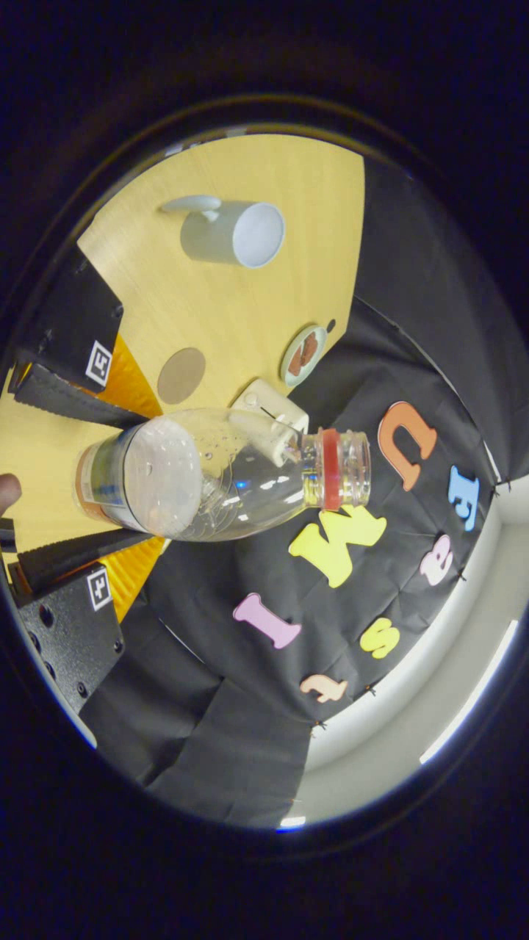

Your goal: Take the bottle from table, then pour the juice into the cup, finally place the bottle on the coaster

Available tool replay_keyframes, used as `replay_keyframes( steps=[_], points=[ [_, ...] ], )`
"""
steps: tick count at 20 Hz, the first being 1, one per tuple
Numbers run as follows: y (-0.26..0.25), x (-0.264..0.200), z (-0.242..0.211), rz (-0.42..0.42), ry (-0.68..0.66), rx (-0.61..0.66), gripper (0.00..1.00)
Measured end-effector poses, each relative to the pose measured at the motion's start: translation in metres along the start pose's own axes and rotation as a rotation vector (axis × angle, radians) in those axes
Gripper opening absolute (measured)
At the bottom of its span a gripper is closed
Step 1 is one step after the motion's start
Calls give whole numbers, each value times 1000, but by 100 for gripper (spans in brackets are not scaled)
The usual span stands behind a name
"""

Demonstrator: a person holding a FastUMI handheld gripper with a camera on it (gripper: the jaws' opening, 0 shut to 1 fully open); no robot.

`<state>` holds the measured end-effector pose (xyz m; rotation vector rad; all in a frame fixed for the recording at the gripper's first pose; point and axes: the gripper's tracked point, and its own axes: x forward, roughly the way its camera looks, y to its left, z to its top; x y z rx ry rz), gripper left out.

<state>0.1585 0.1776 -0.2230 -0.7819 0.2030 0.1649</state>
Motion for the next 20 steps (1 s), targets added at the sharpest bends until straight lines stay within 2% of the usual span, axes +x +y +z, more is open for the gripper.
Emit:
replay_keyframes(
  steps=[3, 5, 12, 20],
  points=[
    [14, 9, 3, -53, -7, -172, 75],
    [31, 15, 4, -45, -13, -246, 75],
    [65, 9, 20, -47, -74, -442, 75],
    [82, 10, 15, -35, -77, -657, 75]
  ],
)
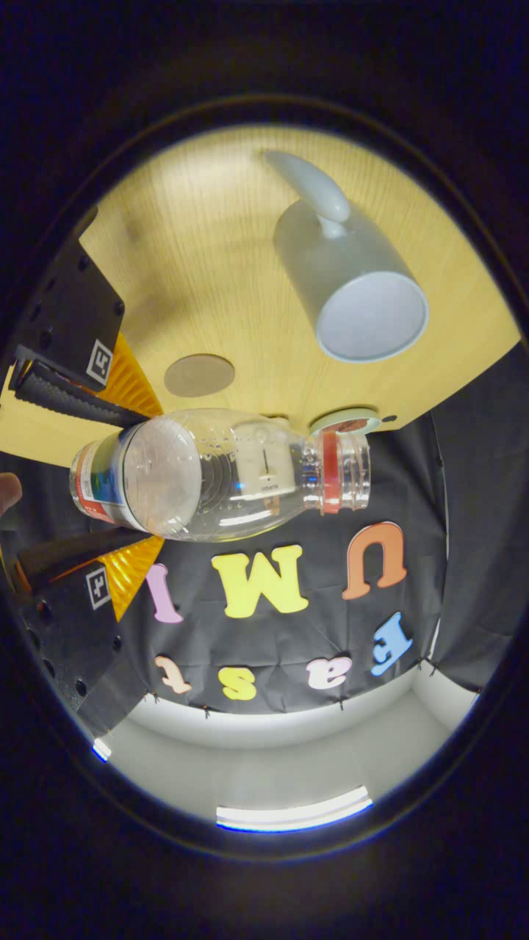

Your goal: Take the bottle from table, then pour the juice into the cup, finally place the bottle on the coaster

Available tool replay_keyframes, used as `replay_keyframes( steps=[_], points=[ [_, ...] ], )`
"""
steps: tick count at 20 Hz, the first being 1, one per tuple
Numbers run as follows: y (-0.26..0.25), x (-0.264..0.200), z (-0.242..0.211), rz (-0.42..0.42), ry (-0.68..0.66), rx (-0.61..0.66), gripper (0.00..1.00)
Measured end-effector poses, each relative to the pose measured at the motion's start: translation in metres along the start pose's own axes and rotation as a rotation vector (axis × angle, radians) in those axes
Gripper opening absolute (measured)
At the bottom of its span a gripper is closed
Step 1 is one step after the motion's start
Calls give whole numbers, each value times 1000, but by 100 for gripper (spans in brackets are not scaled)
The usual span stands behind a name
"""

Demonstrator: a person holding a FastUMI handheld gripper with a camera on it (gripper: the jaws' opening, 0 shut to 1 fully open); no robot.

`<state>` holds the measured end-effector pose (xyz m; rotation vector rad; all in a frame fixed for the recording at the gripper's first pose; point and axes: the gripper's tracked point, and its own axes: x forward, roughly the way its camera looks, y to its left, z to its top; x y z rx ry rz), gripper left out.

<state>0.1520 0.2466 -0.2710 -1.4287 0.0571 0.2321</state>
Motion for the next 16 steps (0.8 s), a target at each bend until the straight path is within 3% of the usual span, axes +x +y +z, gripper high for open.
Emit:
replay_keyframes(
  steps=[16],
  points=[
    [-16, -4, 12, -27, -9, -272, 75]
  ],
)
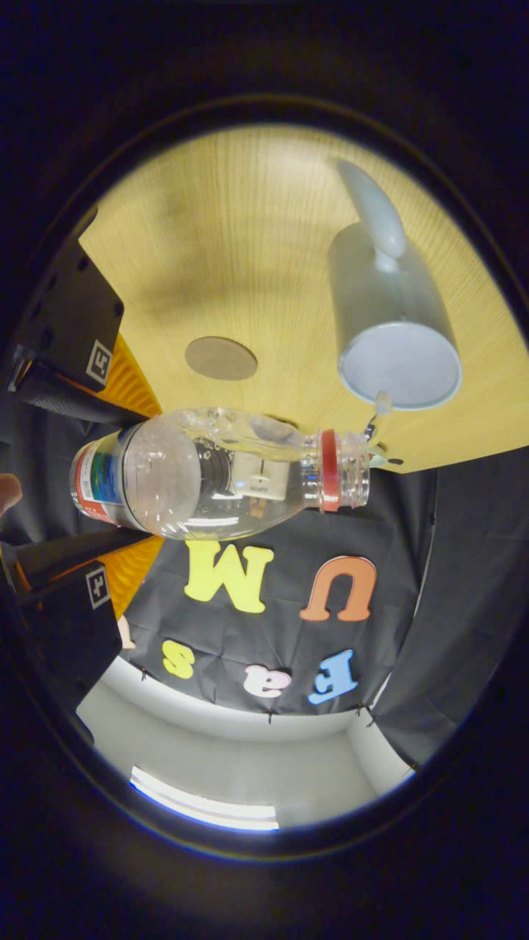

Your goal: Take the bottle from table, then pour the juice into the cup, finally place the bottle on the coaster

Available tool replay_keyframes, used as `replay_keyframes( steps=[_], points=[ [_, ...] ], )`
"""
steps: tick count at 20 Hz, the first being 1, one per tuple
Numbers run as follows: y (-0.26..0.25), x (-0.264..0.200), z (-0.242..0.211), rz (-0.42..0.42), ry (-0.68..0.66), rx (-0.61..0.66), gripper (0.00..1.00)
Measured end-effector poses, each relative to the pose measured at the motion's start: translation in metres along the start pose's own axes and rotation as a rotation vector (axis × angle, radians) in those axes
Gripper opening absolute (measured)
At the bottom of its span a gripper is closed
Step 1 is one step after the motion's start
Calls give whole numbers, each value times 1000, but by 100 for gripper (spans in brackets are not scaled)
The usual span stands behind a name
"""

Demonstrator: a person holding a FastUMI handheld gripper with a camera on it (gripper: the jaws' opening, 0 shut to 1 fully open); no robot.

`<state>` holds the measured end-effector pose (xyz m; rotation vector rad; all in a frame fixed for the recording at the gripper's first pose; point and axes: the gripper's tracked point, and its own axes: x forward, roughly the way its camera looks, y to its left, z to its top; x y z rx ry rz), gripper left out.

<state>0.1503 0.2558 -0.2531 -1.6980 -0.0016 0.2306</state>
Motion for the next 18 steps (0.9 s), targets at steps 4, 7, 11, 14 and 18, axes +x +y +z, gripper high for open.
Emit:
replay_keyframes(
  steps=[4, 7, 11, 14, 18],
  points=[
    [-5, 0, 3, -3, 3, -15, 75],
    [-11, 2, 4, -11, 3, -22, 75],
    [-15, 2, 5, -15, 5, -43, 75],
    [-15, 1, 5, -16, 9, -50, 75],
    [-14, 1, 6, -12, 5, -60, 75]
  ],
)
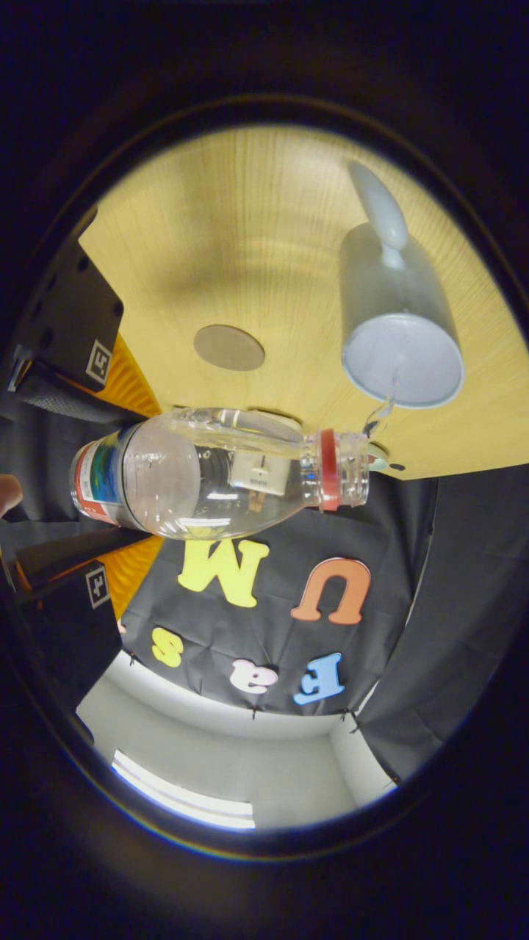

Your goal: Take the bottle from table, then pour the juice into the cup, finally place the bottle on the coaster

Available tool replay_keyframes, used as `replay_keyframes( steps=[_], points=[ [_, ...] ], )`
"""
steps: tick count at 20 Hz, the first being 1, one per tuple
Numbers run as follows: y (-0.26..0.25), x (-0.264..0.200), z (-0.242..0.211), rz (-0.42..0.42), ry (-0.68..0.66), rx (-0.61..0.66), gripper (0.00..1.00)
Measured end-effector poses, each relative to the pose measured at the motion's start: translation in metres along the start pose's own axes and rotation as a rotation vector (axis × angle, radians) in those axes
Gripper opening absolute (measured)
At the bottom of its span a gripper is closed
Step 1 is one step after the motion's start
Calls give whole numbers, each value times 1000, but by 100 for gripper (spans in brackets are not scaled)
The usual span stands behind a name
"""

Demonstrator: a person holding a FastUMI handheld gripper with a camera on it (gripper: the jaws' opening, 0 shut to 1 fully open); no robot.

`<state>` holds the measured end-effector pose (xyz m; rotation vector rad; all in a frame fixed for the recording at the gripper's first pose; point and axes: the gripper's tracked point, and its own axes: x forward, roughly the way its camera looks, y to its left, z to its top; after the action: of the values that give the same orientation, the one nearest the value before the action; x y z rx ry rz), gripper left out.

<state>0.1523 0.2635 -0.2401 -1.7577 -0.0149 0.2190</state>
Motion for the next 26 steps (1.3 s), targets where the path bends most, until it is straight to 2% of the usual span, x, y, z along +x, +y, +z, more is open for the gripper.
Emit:
replay_keyframes(
  steps=[26],
  points=[
    [-20, 0, -4, -41, 10, -92, 75]
  ],
)
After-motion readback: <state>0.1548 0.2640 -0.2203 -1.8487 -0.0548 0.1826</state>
